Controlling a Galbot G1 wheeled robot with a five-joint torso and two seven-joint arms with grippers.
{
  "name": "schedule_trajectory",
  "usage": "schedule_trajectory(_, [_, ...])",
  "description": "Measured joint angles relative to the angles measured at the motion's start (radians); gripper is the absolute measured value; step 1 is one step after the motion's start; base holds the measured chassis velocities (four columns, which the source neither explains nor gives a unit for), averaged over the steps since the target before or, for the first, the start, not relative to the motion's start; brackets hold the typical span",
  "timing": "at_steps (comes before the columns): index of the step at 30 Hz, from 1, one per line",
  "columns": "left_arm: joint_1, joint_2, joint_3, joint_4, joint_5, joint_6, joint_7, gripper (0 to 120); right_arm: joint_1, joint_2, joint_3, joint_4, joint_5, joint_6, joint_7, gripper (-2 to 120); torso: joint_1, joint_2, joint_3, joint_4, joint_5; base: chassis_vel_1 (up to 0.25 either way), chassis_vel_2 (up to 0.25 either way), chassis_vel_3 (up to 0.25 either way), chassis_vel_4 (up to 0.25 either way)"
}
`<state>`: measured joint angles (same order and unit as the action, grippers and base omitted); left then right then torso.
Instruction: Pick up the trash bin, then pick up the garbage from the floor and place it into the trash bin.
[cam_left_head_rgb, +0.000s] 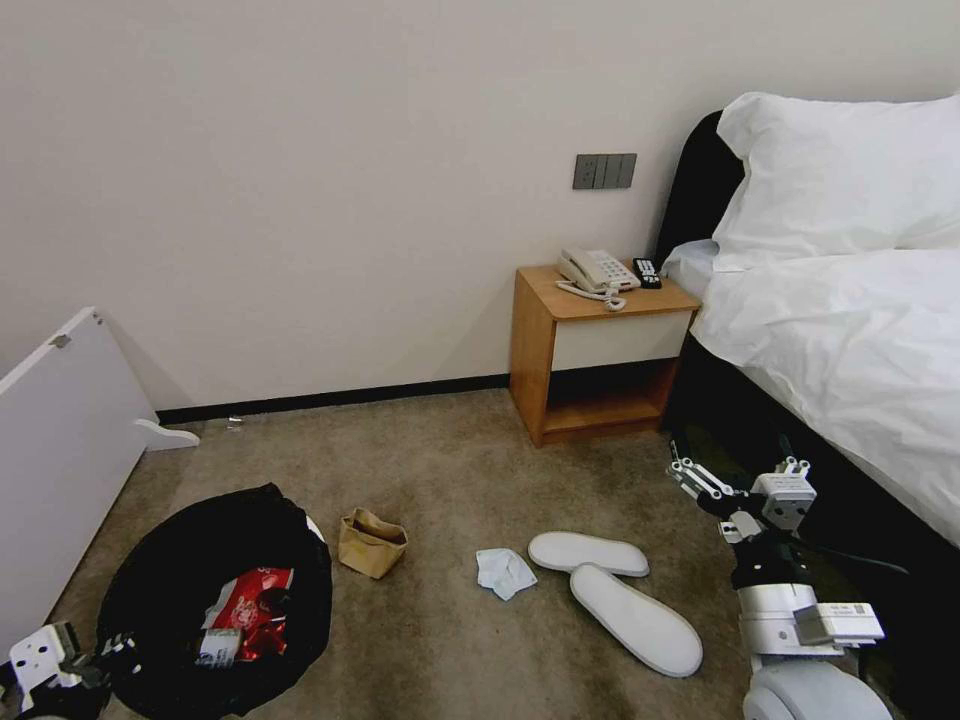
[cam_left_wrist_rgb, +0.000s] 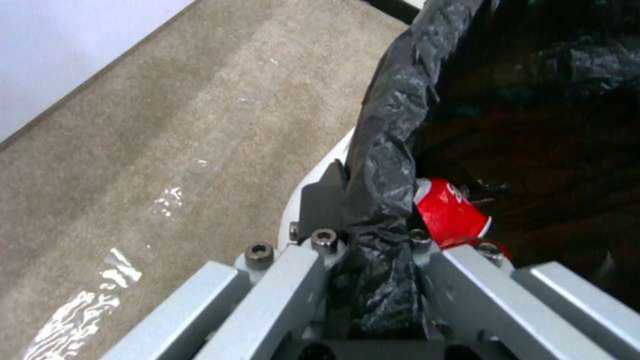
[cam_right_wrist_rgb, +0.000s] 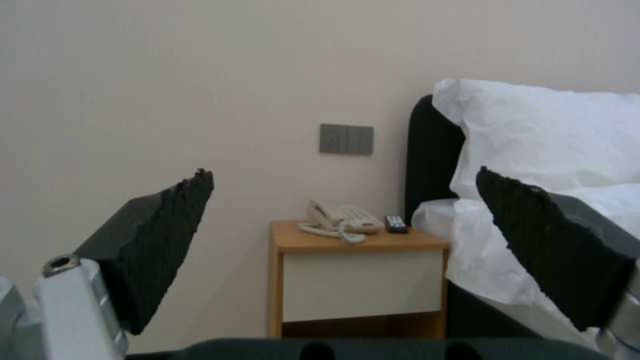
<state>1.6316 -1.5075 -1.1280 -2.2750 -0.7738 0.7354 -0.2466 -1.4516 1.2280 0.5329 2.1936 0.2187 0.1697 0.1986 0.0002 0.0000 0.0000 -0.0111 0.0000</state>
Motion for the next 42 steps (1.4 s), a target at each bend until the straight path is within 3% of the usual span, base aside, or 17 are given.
schedule_trajectory(30, [-0.002, 0.0, 0.002, 0.009, 0.001, 0.0, 0.0, 2, 0.004, -0.004, -0.003, -0.029, -0.023, 0.023, -0.031, 100, 0.0, 0.0, 0.0, 0.0, 0.0, 0.0, 0.0, 0.0, 0.0])
schedule_trajectory(33, [-0.001, 0.002, 0.001, 0.009, 0.001, 0.0, 0.0, 2, 0.001, -0.035, -0.003, -0.034, -0.039, -0.027, -0.009, 100, 0.0, 0.0, 0.0, 0.0, 0.0, 0.0, 0.0, 0.0, 0.0])
schedule_trajectory(34, [-0.001, 0.003, 0.001, 0.009, 0.001, 0.0, 0.0, 2, -0.003, -0.07, -0.005, -0.034, -0.05, -0.105, 0.022, 100, 0.0, 0.0, 0.0, 0.0, 0.0001, 0.0, 0.0, 0.0, 0.0])
schedule_trajectory(35, [-0.001, 0.003, 0.001, 0.009, 0.001, 0.0, 0.0, 2, -0.003, -0.07, -0.005, -0.034, -0.05, -0.105, 0.022, 100, 0.0, 0.0, 0.0, 0.0, 0.0001, 0.0, 0.0, 0.0, 0.0])
schedule_trajectory(37, [0.0, 0.004, 0.003, 0.009, 0.001, 0.0, 0.0, 2, -0.023, -0.165, -0.015, -0.017, -0.047, -0.284, 0.056, 100, 0.0, 0.0, 0.0, 0.0, 0.0002, 0.0, 0.0, 0.0, 0.0])
schedule_trajectory(38, [0.0, 0.004, 0.003, 0.009, 0.001, 0.0, 0.0, 2, -0.023, -0.165, -0.015, -0.017, -0.047, -0.284, 0.056, 100, 0.0, 0.0, 0.0, 0.0, 0.0002, 0.0, 0.0, 0.0, 0.0])
schedule_trajectory(40, [-0.001, 0.004, 0.006, 0.01, 0.0, 0.0, 0.0, 2, -0.039, -0.235, -0.029, -0.002, -0.035, -0.415, 0.066, 100, 0.0, 0.0, 0.0, -0.0003, 0.0, 0.0, 0.0, 0.0, 0.0])
schedule_trajectory(42, [-0.002, 0.005, 0.008, 0.01, 0.0, 0.0, 0.0, 2, -0.044, -0.265, -0.043, 0.003, -0.035, -0.466, 0.069, 100, 0.0, 0.0, 0.0, -0.0001, 0.0002, 0.0, 0.0, 0.0, 0.0])
